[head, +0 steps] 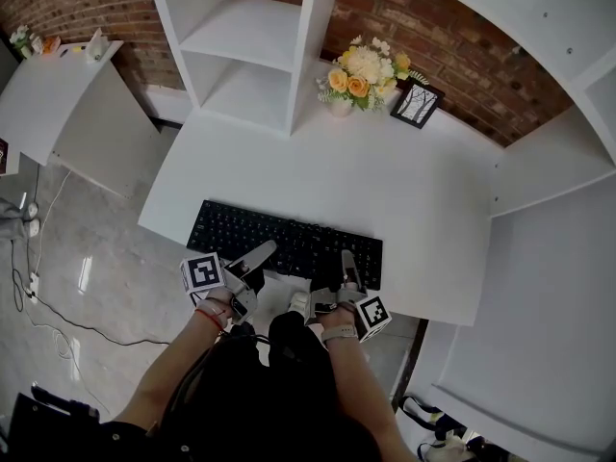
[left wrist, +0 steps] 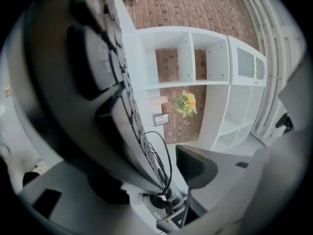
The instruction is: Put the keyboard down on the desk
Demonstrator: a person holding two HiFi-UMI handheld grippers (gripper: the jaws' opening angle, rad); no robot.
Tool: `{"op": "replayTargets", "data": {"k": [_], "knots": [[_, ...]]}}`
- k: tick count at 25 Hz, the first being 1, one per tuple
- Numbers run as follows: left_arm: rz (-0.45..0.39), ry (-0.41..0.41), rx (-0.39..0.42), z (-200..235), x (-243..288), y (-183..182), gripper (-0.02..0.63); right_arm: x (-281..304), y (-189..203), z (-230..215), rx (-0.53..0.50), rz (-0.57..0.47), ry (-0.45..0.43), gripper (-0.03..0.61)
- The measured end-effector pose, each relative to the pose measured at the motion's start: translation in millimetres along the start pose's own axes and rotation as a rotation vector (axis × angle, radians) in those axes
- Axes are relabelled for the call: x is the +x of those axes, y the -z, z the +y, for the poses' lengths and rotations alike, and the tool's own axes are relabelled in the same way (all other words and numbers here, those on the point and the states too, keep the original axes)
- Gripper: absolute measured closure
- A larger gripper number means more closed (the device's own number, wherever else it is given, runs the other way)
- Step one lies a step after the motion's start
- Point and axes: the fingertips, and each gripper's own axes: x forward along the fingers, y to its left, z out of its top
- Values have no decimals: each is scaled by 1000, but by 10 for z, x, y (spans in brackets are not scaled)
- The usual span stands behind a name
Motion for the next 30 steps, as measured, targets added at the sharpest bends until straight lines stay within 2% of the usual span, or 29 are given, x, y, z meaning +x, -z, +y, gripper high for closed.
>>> {"op": "replayTargets", "data": {"k": [4, 8, 15, 18, 23, 28, 30], "knots": [[88, -25, 89, -24, -17, 47, 361, 58, 1, 38, 0, -9, 0, 511], [176, 27, 171, -90, -15, 119, 351, 112, -12, 36, -11, -14, -6, 511], [270, 43, 296, -121, -106, 232, 344, 192, -26, 17, 1, -22, 7, 511], [271, -6, 347, -47, -166, 255, 345, 249, -32, 57, -15, -22, -4, 511], [248, -142, 532, 80, -208, 130, 388, 307, -26, 70, -11, -30, 1, 511], [359, -239, 757, 143, -226, 180, 396, 350, -5, 94, -21, -32, 13, 511], [347, -282, 797, 180, -223, 158, 423, 375, -19, 71, -19, -28, 6, 511]]}}
